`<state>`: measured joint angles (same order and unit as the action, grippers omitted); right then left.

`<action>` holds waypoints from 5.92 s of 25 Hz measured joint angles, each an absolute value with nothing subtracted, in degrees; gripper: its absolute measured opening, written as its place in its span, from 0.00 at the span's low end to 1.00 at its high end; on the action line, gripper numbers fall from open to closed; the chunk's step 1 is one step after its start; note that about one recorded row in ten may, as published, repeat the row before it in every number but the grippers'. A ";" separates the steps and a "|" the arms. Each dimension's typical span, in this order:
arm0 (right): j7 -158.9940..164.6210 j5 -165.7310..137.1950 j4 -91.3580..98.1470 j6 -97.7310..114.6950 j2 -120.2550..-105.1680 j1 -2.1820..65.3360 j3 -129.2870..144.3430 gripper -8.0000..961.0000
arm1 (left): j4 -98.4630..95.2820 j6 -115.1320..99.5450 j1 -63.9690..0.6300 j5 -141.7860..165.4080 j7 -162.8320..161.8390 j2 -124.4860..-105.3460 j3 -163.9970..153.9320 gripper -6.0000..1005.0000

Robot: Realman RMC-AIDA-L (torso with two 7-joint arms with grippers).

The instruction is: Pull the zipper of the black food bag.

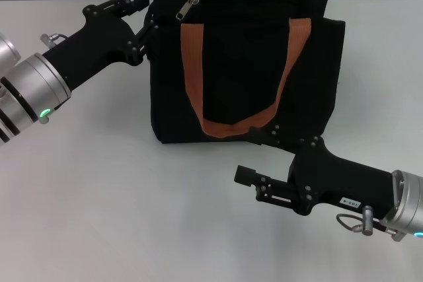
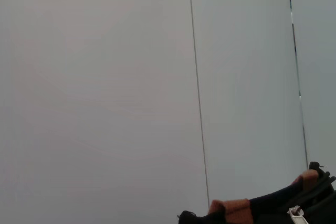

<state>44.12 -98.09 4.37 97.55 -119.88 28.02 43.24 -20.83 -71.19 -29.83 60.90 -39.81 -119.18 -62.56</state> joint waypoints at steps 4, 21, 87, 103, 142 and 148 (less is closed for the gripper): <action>44.11 -98.09 4.31 97.55 -119.89 27.83 43.24 0.74 | -20.83 -71.42 -29.89 60.89 -39.81 -119.18 -63.07 0.28; 35.66 -98.08 1.72 98.24 -119.88 26.03 36.81 0.75 | -26.74 -73.06 -31.23 61.81 -69.75 -118.79 -64.02 0.06; 94.30 -98.62 1.83 86.72 -119.83 44.46 23.15 0.73 | -28.12 -80.86 -35.17 67.04 -81.11 -119.18 -63.98 0.06; 94.33 -98.71 2.29 86.74 -119.72 43.96 23.20 0.57 | -27.76 -81.00 -35.17 66.73 -79.65 -119.18 -63.82 0.06; 85.35 -96.53 2.91 94.70 -119.59 38.01 22.32 0.46 | -27.68 -79.75 -35.50 66.24 -79.63 -119.17 -63.69 0.06; 86.27 -95.91 2.90 93.88 -119.53 39.10 22.32 0.52 | -27.68 -79.71 -35.75 66.22 -79.63 -119.18 -63.87 0.06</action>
